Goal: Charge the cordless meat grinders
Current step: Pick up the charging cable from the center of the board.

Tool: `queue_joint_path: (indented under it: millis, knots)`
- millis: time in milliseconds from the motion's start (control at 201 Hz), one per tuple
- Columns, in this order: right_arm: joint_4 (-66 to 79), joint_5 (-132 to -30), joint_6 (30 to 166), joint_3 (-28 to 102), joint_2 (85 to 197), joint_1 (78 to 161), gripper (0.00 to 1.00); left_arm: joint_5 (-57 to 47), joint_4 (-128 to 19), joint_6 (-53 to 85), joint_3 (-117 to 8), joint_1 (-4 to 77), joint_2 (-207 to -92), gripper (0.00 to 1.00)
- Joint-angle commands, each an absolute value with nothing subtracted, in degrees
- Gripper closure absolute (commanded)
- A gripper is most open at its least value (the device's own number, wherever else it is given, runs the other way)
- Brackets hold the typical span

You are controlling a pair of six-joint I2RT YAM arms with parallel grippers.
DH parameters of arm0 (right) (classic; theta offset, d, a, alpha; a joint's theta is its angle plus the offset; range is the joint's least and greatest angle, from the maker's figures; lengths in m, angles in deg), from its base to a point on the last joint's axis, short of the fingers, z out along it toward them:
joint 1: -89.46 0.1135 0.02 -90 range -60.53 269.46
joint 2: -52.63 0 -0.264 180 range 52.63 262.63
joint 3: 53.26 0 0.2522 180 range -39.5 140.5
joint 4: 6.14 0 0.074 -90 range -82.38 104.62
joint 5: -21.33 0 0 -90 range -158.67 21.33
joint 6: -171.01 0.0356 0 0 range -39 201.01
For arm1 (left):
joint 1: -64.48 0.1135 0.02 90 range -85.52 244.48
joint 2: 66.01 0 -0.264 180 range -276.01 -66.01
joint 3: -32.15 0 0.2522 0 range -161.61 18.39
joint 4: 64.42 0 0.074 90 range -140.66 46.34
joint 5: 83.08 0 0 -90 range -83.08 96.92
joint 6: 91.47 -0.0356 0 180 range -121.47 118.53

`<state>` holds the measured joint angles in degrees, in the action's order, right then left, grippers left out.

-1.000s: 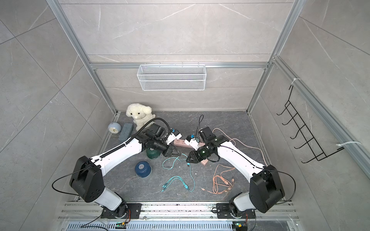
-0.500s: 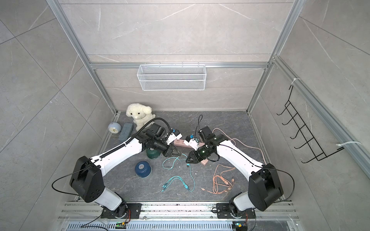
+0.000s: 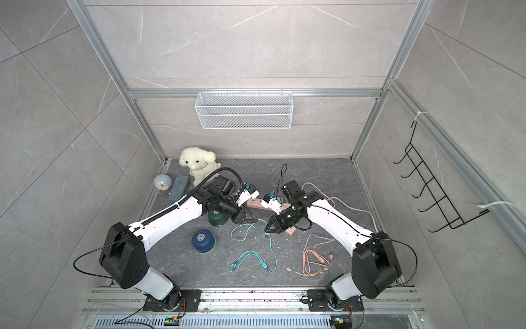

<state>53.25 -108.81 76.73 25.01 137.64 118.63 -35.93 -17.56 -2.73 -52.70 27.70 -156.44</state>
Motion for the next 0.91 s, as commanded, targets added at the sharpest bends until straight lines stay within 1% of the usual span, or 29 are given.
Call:
queue_joint_path:
  millis: [0, 90, 194, 343, 448, 612, 747, 906]
  knots:
    - [51.7, -105.0, 79.1, 25.7, 136.8, 118.6, 1.0, -33.7, -16.9, -2.4, -55.6, 27.4, -155.2, 0.67]
    - [48.4, -100.3, 82.9, 25.2, 135.2, 118.5, 1.0, -30.6, -18.6, -0.3, -55.2, 27.6, -154.0, 0.49]
    - [44.7, -94.5, 87.1, 24.7, 133.3, 118.5, 1.0, -26.5, -20.8, 3.3, -54.5, 29.0, -152.4, 0.41]
    - [42.1, -85.1, 93.6, 25.4, 132.3, 118.5, 1.0, -23.7, -24.4, 8.6, -51.3, 33.6, -149.6, 0.4]
    - [40.8, -76.7, 99.8, 26.1, 132.7, 118.2, 1.0, -23.5, -25.5, 9.4, -49.2, 35.3, -147.6, 0.4]
    - [36.7, -71.3, 105.6, 27.3, 133.4, 116.6, 1.0, -22.7, -25.7, 9.3, -47.4, 35.4, -146.1, 0.4]
    - [34.6, -66.4, 106.0, 28.3, 135.9, 116.6, 1.0, -21.3, -26.3, 9.6, -45.8, 35.4, -145.2, 0.4]
    - [31.3, -64.1, 106.0, 27.5, 139.5, 116.6, 1.0, -20.7, -27.2, 10.0, -44.7, 35.5, -145.4, 0.4]
